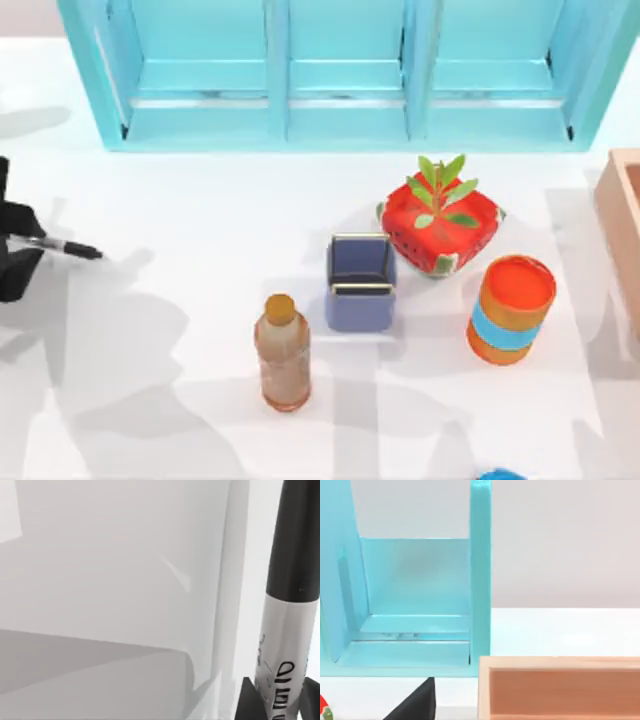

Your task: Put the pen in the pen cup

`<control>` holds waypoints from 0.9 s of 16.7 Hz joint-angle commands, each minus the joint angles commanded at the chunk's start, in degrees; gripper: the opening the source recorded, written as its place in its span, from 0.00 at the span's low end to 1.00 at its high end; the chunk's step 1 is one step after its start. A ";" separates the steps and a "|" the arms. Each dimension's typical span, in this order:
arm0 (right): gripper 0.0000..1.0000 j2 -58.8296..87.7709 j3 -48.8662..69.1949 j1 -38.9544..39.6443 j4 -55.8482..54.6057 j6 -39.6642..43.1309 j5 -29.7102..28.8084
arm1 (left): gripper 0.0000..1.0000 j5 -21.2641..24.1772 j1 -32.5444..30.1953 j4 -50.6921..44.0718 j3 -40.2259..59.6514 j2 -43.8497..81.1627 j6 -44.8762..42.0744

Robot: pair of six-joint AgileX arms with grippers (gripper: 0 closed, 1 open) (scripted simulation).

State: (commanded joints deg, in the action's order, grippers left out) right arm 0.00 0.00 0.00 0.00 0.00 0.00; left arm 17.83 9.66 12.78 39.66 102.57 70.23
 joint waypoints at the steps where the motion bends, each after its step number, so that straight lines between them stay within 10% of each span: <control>1: 1.00 0.00 0.00 0.00 0.00 0.00 0.00 | 0.00 0.31 0.46 -2.89 -0.30 -2.87 -0.37; 15: 1.00 0.00 0.00 0.00 0.00 0.00 0.00 | 0.00 5.08 8.30 -48.02 -4.08 -51.00 -6.22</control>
State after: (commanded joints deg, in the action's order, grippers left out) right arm 0.00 0.00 0.00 0.00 0.00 0.00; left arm 22.92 17.96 -35.24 35.57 51.57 64.01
